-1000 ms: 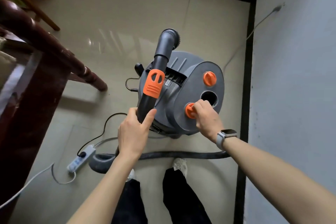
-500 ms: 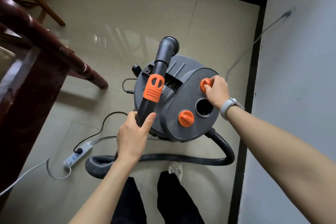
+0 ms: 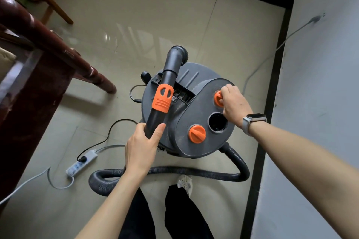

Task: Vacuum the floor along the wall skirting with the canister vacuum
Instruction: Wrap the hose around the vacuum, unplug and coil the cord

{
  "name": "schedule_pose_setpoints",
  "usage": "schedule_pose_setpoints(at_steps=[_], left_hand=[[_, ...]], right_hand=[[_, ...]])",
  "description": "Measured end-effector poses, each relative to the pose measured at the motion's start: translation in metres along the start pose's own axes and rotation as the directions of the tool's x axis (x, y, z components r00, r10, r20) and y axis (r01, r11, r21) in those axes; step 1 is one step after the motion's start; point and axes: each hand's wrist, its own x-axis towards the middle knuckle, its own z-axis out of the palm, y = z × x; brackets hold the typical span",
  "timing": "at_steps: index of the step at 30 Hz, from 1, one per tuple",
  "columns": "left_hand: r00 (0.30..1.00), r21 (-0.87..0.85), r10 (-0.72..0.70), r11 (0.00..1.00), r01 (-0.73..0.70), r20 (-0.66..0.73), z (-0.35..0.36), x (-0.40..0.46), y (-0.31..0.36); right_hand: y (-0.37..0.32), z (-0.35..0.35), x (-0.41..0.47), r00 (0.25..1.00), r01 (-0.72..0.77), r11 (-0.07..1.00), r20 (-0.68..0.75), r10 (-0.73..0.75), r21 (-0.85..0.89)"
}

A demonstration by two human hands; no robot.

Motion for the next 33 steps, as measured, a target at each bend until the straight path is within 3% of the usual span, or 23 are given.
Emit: schedule_pose_setpoints(at_steps=[6,8,10,11,13,16,18,22,25,28,30,33], left_hand=[[0.990,-0.135,-0.025,0.990,0.044,0.140,-0.009,0.010,0.003],[0.980,-0.161,-0.021,0.986,0.054,0.200,-0.018,0.014,0.005],[0.969,-0.183,-0.020,0.981,0.067,0.248,-0.030,0.019,0.006],[0.965,-0.198,-0.015,0.978,0.069,0.263,-0.036,0.021,0.007],[0.960,-0.247,0.013,0.967,0.058,0.279,-0.050,0.025,0.011],[0.959,-0.380,0.062,0.924,0.049,0.275,-0.072,0.031,0.023],[0.955,-0.472,0.084,0.879,0.062,0.283,-0.088,0.038,0.032],[0.933,-0.560,0.147,0.826,0.066,0.328,-0.119,0.062,0.042],[0.915,-0.580,0.181,0.811,0.069,0.361,-0.144,0.078,0.030],[0.919,-0.442,0.137,0.896,0.044,0.371,-0.169,0.081,-0.009],[0.919,-0.371,0.048,0.922,0.110,0.392,-0.177,0.070,-0.044],[0.829,-0.309,0.063,0.941,0.135,0.556,-0.179,0.043,-0.082]], right_hand=[[-0.014,-0.009,-0.002,0.982,-0.180,0.971,-0.031,0.187,0.155],[-0.036,-0.009,-0.021,0.975,-0.112,0.964,-0.160,0.153,0.240],[-0.068,-0.005,-0.044,0.976,0.051,0.915,-0.213,0.038,0.400],[-0.085,-0.001,-0.056,0.988,0.095,0.860,-0.151,-0.022,0.501],[-0.123,0.004,-0.077,0.985,0.033,0.748,0.105,-0.136,0.663],[-0.175,0.015,-0.093,0.852,-0.170,0.641,0.438,-0.285,0.749],[-0.208,0.019,-0.090,0.809,-0.280,0.554,0.503,-0.303,0.784],[-0.257,0.004,-0.070,0.878,-0.371,0.339,0.445,-0.173,0.864],[-0.280,-0.010,-0.060,0.917,-0.312,0.314,0.371,-0.148,0.897],[-0.291,-0.029,-0.050,0.942,-0.291,0.279,0.325,-0.081,0.915],[-0.295,-0.045,-0.041,0.955,-0.283,0.250,0.297,-0.021,0.926],[-0.298,-0.067,-0.024,0.961,-0.273,0.150,0.260,0.097,0.950]])
